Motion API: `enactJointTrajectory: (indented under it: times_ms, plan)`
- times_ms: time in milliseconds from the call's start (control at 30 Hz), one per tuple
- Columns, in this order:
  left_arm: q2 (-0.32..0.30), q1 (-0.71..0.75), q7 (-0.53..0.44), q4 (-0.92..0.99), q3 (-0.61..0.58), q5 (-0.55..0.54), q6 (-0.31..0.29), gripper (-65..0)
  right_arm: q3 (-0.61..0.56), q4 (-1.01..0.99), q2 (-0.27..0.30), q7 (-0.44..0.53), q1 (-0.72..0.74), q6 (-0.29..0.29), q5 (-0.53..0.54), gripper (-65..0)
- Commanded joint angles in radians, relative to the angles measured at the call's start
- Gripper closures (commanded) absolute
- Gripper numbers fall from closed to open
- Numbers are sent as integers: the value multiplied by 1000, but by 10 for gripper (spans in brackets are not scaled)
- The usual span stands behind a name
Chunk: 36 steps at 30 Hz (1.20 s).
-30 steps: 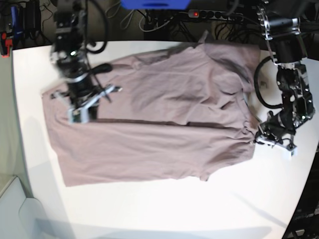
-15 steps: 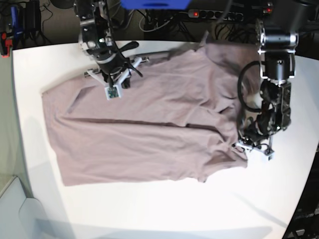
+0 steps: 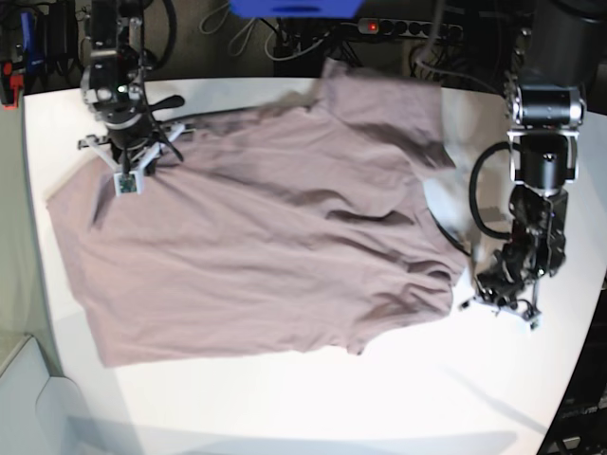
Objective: Layout the t-shirt on the table in an organized manner, then fold the t-shirt properly
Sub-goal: 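Grasp the shirt near the collar with the right gripper and the side with the left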
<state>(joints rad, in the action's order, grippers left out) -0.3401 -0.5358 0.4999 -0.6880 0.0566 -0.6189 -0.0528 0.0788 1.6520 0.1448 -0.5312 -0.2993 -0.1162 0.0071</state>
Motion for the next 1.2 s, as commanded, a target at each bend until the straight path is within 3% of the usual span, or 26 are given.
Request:
enactJointTrajectory:
  times_ms: [0,167,300,433,633,833,1033,1167]
  plan:
    - [-24,-37,-13,-19,2,-9,-9,0,9,10,17,-4,22,8,-6,0]
    - [-61,-34,-5,-34,4,-20,-9,0,9,76,49,-4,39,8,-6,0]
    - [-70,1,131,-152,7,-22,-9,0,2,202,45,-5,30,8,-3,0]
    - [-61,107,254,-387,9,-23,-9,0,-30,268,-17,-5,10,8,-2,0]
    - [29,256,351,-643,1,-12,-9,0,-132,274,-96,-7,-36,8,-2,0]
    - [69,332,380,-645,-2,-9,0,0,-201,270,-115,-7,-77,8,-2,0]
    - [32,372,377,-623,2,-8,-5,0,-205,146,-112,0,-74,8,-2,0]
    - [13,337,331,-451,4,-9,-9,0,-199,41,-107,7,-57,8,-2,0]
